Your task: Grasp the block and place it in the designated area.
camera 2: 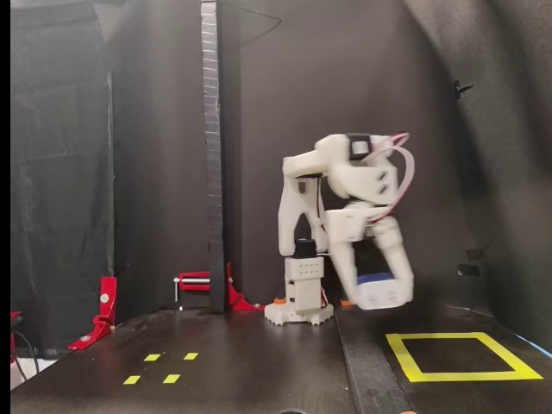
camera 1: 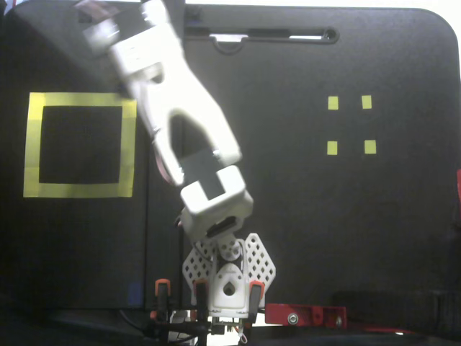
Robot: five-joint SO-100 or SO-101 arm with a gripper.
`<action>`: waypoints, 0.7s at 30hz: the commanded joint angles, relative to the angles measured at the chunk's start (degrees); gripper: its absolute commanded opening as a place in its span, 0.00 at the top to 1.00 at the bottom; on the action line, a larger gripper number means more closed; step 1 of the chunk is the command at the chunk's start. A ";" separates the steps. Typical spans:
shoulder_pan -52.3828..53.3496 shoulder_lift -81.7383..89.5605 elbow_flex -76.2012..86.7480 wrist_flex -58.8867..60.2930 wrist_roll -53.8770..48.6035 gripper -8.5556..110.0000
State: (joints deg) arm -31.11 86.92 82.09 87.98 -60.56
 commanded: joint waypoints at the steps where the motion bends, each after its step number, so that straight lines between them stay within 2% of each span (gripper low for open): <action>1: -4.13 0.26 -2.11 0.44 2.99 0.77; 11: -13.97 0.26 -2.11 2.81 11.25 0.77; 21: -15.82 -0.53 -2.11 2.64 12.57 0.77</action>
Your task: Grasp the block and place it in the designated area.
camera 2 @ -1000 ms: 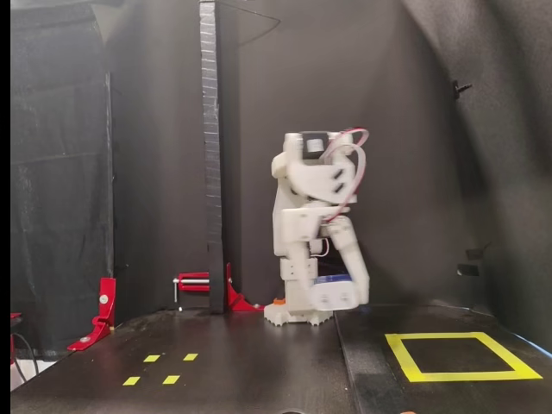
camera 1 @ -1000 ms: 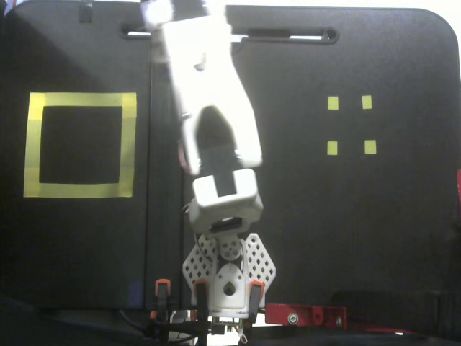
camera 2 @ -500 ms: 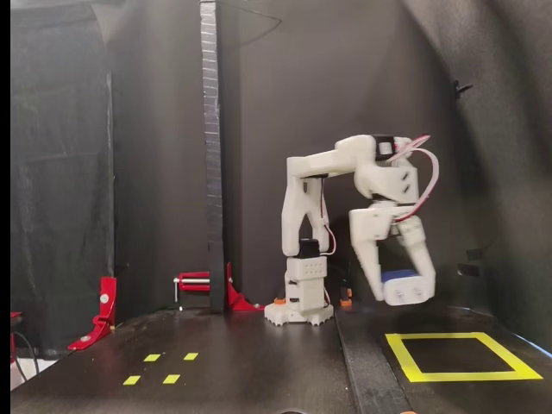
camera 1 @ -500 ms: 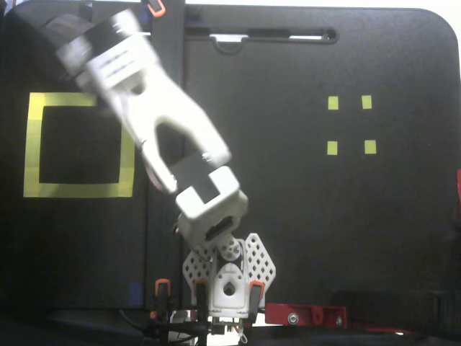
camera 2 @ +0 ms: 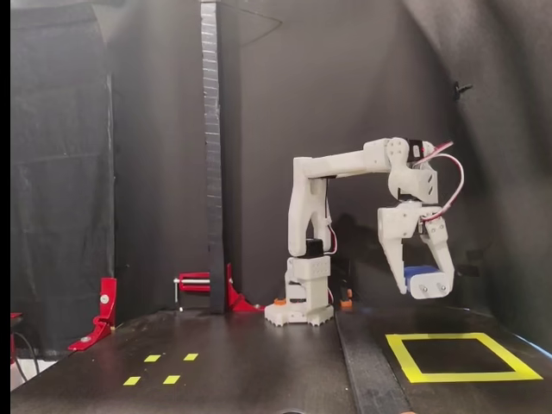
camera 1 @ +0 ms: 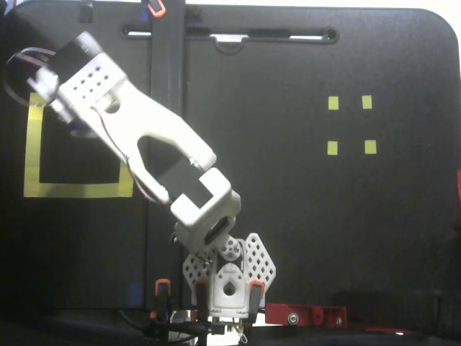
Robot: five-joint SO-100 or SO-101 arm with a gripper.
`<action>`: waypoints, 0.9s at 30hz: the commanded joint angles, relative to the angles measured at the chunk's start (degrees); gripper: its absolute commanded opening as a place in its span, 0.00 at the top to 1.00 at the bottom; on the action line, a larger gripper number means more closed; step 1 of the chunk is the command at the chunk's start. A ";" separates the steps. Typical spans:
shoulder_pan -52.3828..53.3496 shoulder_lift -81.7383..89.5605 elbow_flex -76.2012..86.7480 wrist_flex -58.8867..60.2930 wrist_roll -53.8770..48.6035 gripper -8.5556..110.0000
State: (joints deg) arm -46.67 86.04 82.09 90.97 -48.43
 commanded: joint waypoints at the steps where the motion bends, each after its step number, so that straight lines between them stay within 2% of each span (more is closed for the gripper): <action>1: -0.44 0.26 -2.11 -0.35 0.44 0.77; 27: -5.01 -16.00 -2.29 -10.99 4.57 0.77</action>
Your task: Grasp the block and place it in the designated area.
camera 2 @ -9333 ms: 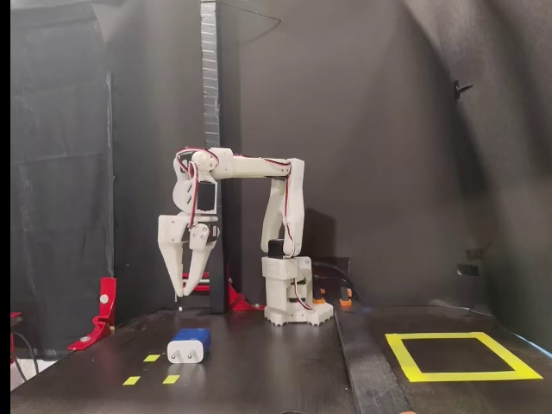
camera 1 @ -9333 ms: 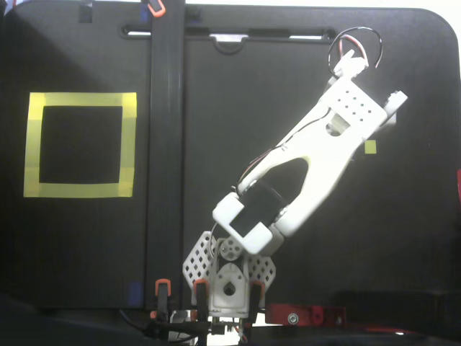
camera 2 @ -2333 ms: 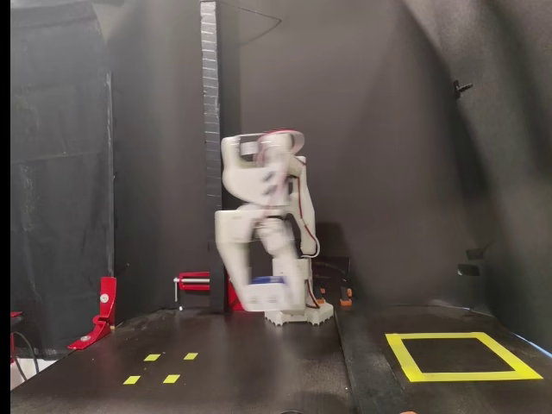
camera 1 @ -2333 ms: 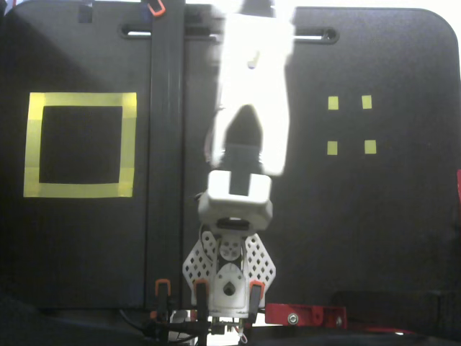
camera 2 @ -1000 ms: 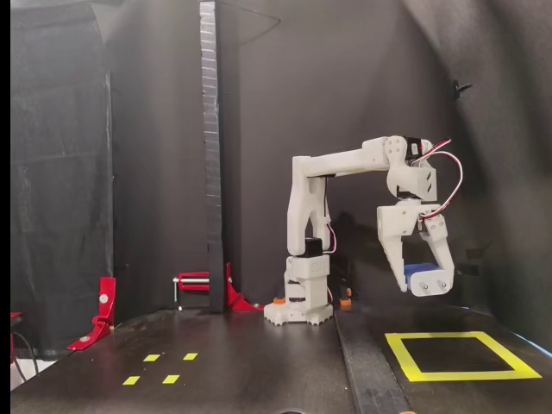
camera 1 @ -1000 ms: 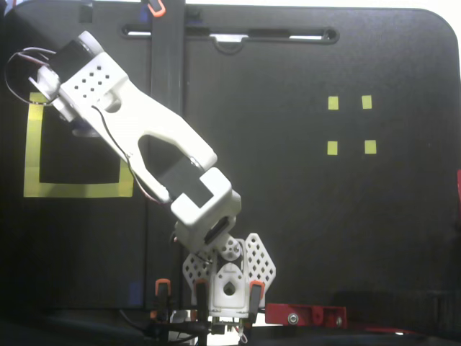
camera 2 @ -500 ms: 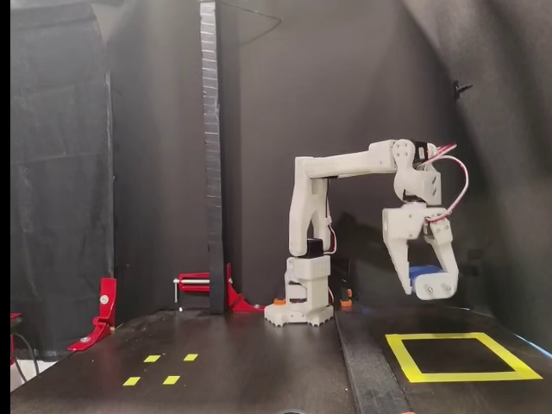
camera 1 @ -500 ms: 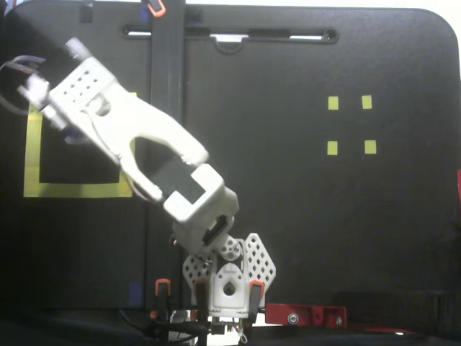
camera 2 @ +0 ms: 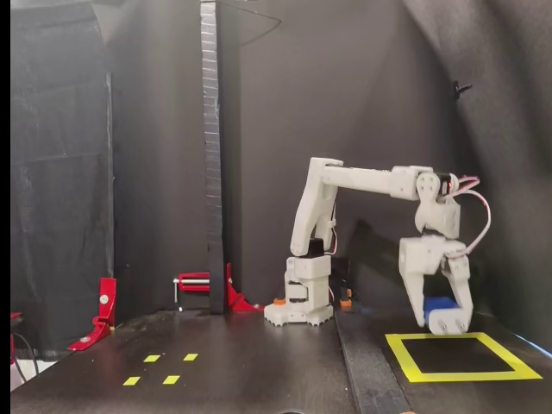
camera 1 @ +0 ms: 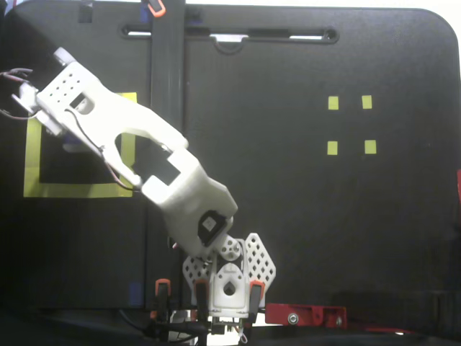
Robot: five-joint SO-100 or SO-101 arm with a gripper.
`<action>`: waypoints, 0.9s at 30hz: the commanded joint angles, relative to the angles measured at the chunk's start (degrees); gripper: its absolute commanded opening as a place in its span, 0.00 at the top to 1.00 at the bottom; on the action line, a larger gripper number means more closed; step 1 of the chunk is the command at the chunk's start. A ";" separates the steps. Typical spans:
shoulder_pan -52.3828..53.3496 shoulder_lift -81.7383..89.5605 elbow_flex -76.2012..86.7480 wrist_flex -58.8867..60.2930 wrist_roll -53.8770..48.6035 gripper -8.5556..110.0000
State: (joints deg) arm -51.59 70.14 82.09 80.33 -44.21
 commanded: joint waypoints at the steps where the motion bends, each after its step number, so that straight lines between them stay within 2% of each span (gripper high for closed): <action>1: -0.18 -0.62 -2.29 -0.53 0.35 0.77; 27: 1.05 -7.38 -2.29 -3.34 -0.18 0.77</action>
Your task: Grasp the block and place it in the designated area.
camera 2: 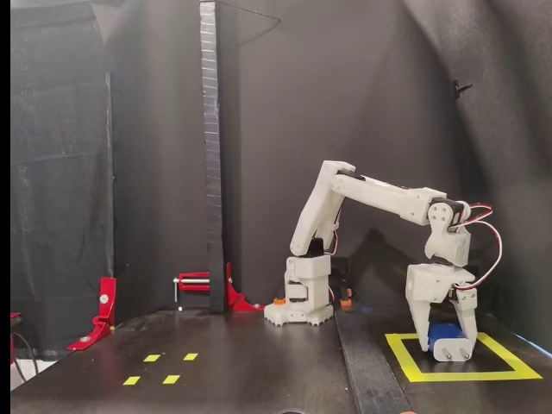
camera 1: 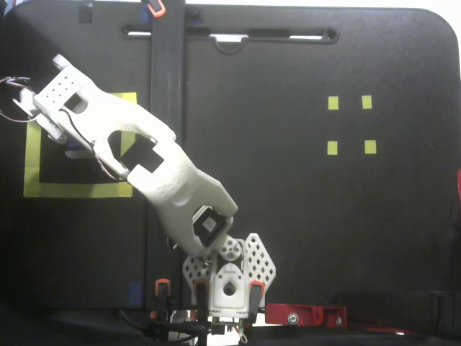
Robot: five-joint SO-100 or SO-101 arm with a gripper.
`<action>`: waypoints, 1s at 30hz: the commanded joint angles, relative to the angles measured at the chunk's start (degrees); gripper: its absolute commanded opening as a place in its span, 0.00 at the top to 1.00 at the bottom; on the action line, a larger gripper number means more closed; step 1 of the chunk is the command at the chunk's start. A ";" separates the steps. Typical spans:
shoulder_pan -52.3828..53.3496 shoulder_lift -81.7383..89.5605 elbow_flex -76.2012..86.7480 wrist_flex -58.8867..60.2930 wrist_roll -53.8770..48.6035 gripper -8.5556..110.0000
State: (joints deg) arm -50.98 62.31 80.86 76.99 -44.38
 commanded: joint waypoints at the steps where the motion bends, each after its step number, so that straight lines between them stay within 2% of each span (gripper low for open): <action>1: 0.44 0.44 -1.05 0.00 0.00 0.77; 6: 0.35 0.70 -1.05 0.88 -0.53 0.76; 17: 0.62 2.02 -1.05 2.02 -1.67 0.60; 30: 0.79 2.64 -1.05 2.29 -2.46 0.59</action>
State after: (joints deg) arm -50.45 62.05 80.77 78.93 -46.32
